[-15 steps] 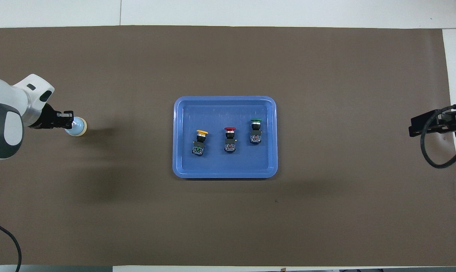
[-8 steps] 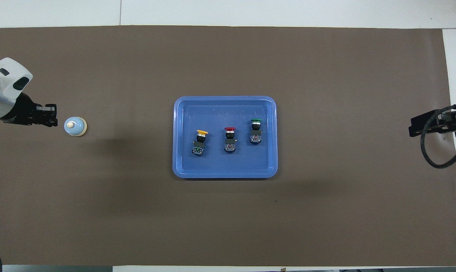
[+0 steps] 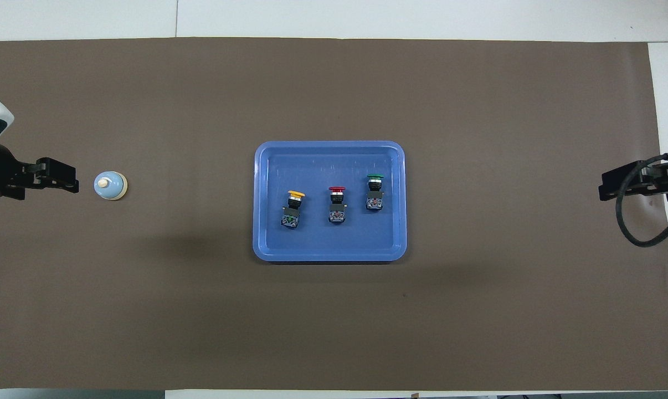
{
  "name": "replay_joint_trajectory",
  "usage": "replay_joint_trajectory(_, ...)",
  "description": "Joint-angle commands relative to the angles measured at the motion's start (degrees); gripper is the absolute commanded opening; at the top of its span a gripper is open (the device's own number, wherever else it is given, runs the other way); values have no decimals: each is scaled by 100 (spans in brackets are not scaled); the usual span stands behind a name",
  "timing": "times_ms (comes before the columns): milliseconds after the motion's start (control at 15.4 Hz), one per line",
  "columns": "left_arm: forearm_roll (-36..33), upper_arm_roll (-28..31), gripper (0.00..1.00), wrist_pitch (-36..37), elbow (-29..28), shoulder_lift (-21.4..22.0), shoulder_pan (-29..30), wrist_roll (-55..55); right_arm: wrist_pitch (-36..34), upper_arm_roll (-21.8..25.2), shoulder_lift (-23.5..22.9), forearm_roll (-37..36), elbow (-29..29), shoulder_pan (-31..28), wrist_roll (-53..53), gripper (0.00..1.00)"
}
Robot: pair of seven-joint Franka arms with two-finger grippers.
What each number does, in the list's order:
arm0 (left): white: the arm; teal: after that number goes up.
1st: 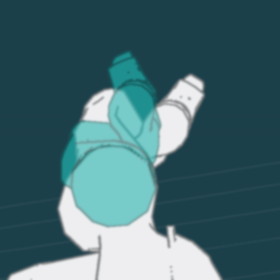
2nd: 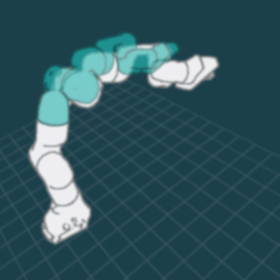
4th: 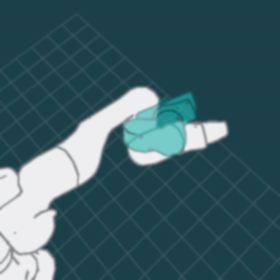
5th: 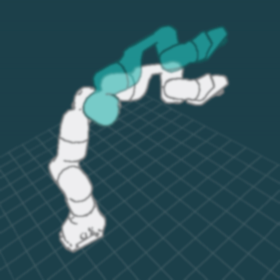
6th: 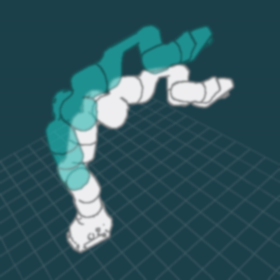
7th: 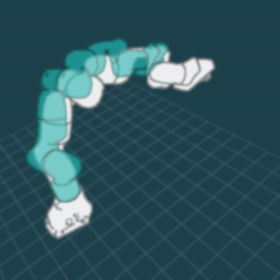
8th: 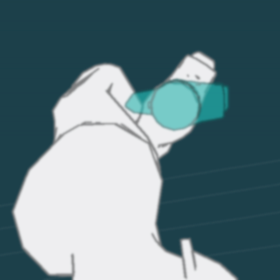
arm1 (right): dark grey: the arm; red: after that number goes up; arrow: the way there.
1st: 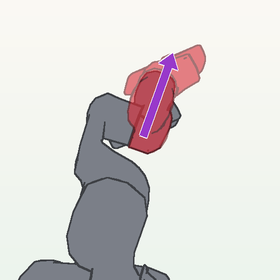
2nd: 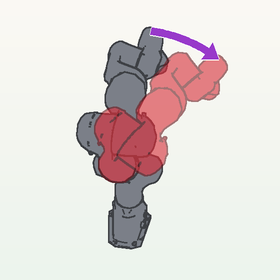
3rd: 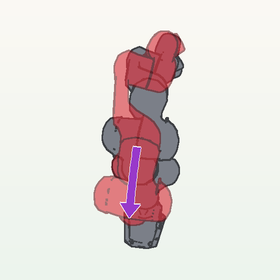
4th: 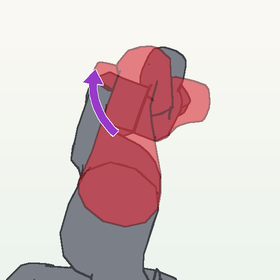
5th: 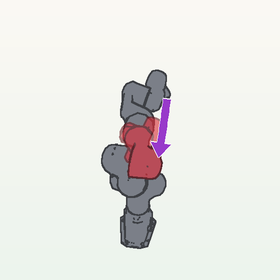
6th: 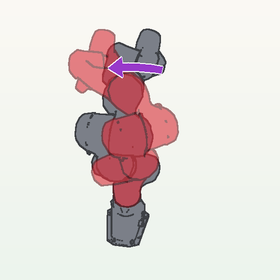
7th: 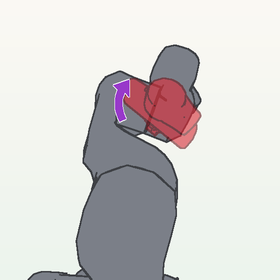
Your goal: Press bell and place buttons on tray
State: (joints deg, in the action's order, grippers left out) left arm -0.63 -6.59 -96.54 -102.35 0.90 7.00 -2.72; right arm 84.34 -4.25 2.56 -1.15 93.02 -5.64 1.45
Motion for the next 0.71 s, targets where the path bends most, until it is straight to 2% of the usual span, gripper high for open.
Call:
replay_joint_trajectory(0, 63, 26, 100, 538, 338, -2, -119, -1, -49, -68, 95, -8, 76, -86, -101, 100)
replay_joint_trajectory(648, 72, -53, 100, 654, 523, -46, -190, -18, -49, -68, 95, -8, 76, -86, -101, 100)
